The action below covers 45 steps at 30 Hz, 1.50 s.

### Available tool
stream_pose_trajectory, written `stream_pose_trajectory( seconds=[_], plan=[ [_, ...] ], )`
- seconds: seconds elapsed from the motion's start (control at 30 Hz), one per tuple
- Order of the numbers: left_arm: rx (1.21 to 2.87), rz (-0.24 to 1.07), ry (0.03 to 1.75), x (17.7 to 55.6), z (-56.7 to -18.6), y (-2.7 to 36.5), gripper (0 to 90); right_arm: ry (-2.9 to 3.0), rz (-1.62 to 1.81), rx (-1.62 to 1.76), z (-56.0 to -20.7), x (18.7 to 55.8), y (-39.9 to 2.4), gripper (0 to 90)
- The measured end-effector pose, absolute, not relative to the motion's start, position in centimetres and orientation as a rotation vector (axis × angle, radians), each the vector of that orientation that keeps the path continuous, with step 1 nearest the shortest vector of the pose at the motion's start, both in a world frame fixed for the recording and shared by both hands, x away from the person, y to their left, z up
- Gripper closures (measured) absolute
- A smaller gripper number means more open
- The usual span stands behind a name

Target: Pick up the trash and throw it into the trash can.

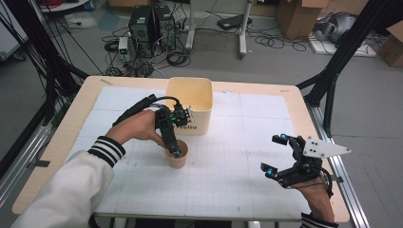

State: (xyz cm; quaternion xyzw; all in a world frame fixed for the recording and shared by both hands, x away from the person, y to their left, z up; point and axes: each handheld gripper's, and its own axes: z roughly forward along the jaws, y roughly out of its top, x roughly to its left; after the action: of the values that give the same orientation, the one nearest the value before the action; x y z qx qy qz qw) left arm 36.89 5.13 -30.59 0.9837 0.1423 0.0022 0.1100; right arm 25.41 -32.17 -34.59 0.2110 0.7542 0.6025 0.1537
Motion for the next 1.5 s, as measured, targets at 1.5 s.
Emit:
stream_pose_trajectory(
  seconds=[1.5],
  plan=[
    [2.896,0.036,0.422,36.2,-35.4,4.7,2.5,2.161,1.727,0.609,-34.6,25.5,-32.1,0.2]
  ],
)
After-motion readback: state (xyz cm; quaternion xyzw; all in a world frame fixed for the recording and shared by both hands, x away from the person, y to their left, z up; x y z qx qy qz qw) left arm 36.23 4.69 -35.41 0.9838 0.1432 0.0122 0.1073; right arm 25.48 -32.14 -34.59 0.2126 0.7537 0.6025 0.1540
